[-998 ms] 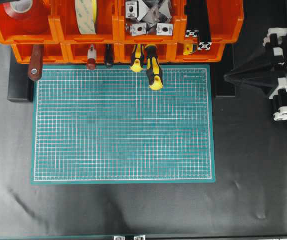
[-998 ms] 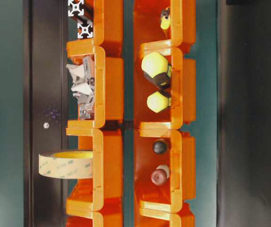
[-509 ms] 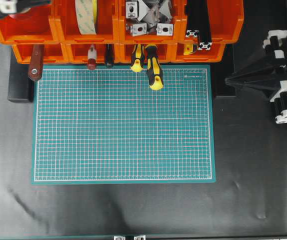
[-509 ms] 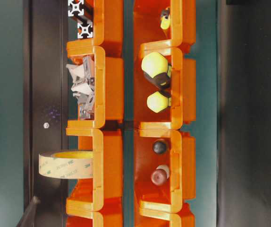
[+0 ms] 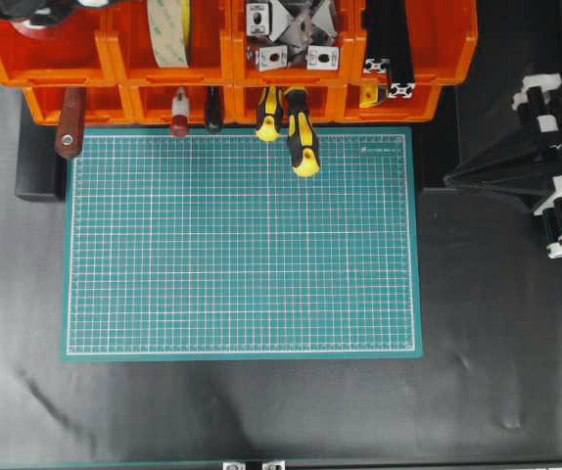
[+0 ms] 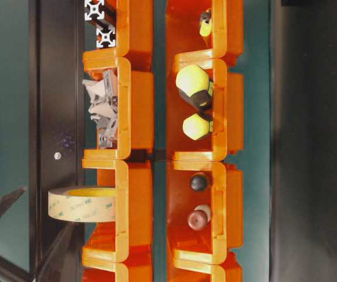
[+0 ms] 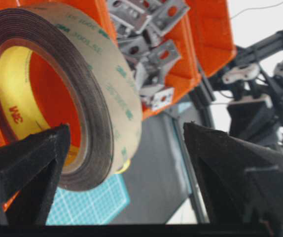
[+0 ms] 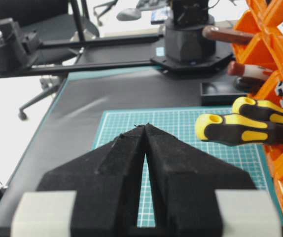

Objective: Pick foam from container rack with left arm.
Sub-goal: 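Close the left gripper on the black foam tape roll's rim, then lift the tape roll out of the bin and swing it over the mat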

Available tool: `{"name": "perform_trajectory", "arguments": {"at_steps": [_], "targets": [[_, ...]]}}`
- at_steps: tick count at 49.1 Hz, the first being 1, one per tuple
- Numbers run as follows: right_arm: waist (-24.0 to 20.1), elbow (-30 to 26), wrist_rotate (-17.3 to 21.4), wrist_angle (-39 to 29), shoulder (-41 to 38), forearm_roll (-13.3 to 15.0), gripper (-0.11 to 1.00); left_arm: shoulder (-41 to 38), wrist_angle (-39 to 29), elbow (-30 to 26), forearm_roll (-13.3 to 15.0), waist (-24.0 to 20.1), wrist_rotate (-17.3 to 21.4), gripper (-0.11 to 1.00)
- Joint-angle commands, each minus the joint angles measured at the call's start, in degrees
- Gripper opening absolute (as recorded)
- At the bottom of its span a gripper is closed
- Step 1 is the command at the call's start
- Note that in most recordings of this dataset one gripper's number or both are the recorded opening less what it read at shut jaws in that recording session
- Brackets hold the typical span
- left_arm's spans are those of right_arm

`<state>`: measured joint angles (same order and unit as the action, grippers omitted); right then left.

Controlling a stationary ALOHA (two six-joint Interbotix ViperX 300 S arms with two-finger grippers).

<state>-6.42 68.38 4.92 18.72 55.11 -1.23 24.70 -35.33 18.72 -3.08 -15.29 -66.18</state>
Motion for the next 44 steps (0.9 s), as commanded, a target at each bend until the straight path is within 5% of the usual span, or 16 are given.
{"name": "perform_trajectory", "arguments": {"at_steps": [1,28,44], "targets": [[-0.18,-0.79,-0.18,0.53,-0.44,0.00,0.00,-0.88,0.26,-2.72,-0.18,-0.18,-0.09,0.89],[-0.18,-0.88,-0.18,0.62,-0.35,0.00,0.00,-4.57,0.18,-4.31,-0.18,0.35,-0.18,0.84],[-0.18,-0.88,-0.18,0.62,-0.26,0.00,0.00,-3.52,1.49,-2.37,-0.18,0.35,0.00,0.30]]}}
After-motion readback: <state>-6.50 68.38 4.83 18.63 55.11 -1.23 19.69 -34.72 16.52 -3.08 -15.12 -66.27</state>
